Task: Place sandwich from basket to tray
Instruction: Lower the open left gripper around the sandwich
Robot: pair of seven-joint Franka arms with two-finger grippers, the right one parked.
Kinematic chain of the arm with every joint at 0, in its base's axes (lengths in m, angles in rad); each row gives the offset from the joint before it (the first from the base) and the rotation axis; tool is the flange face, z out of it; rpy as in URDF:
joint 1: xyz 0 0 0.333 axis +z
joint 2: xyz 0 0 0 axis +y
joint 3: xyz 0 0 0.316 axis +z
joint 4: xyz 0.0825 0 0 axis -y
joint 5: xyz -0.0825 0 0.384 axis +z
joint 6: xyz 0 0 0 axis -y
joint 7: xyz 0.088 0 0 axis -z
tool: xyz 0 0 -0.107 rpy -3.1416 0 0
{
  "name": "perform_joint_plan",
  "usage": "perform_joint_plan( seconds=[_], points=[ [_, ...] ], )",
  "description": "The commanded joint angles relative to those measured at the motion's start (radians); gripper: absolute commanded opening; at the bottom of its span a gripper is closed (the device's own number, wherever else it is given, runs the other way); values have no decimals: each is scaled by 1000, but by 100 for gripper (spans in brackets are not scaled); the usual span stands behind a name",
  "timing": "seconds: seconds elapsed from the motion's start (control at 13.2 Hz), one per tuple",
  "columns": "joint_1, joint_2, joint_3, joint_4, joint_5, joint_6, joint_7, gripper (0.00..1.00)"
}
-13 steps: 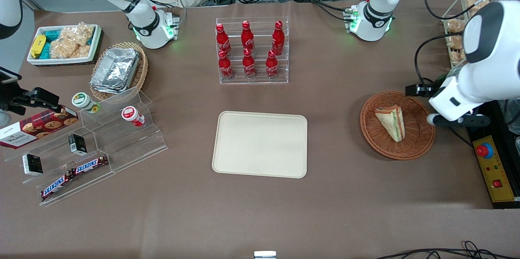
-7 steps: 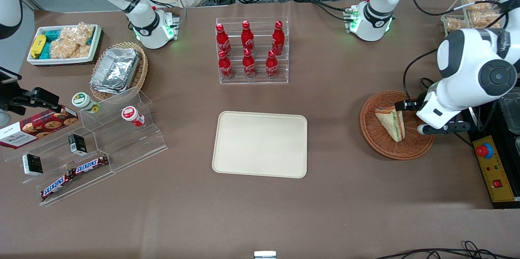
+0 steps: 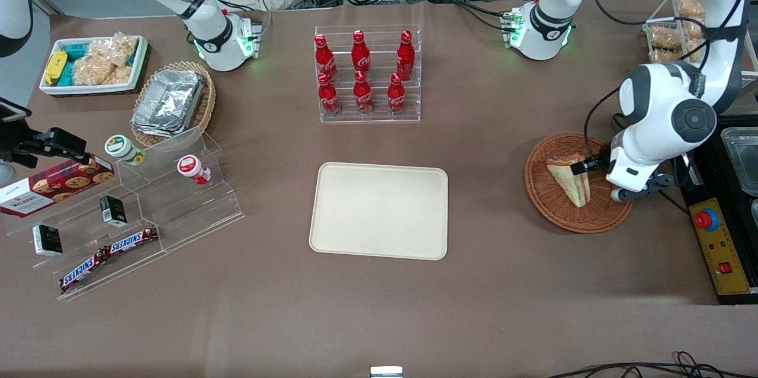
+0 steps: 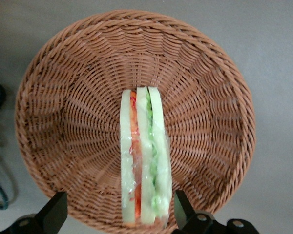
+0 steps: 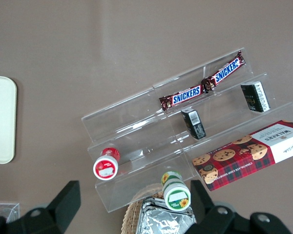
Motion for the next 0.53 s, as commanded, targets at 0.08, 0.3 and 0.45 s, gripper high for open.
perform_joint_plan(
  seconds=[0.08, 0.3, 0.45],
  points=[
    [-2, 60, -9, -5, 2, 89, -124, 98],
    [-9, 92, -9, -20, 8, 120, -148, 97],
    [-11, 102, -9, -28, 46, 131, -188, 85]
  ],
)
